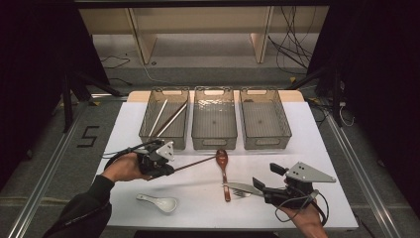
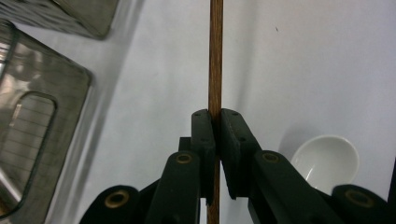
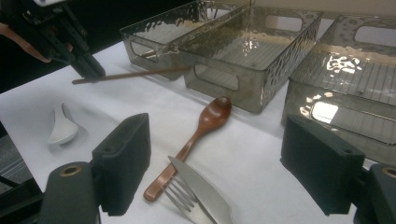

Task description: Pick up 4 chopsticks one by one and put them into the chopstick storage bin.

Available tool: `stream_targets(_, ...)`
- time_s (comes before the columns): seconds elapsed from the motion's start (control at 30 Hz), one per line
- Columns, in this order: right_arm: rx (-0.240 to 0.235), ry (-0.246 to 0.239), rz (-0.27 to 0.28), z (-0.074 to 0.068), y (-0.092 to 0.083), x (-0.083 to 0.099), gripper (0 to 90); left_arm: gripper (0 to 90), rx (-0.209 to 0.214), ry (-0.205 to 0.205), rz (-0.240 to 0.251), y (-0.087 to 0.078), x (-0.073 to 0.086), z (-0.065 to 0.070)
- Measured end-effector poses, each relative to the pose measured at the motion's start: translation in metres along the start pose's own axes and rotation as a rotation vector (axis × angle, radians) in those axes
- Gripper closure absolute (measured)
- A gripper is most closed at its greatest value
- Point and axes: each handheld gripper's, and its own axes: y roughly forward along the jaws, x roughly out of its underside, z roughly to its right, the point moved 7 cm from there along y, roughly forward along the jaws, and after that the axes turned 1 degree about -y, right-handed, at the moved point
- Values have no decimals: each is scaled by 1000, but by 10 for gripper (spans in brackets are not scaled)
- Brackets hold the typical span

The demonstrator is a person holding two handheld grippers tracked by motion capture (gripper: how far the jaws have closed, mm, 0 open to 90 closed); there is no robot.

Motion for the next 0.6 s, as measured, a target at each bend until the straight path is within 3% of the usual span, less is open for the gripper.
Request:
stream_targets(0.3, 1, -1, -1, 0, 0, 0, 251, 833, -68, -125, 48, -8, -4, -15)
stream_targets(0.6, 1, -1, -1, 0, 0, 0, 251, 833, -120, -220, 94, -16, -5, -27)
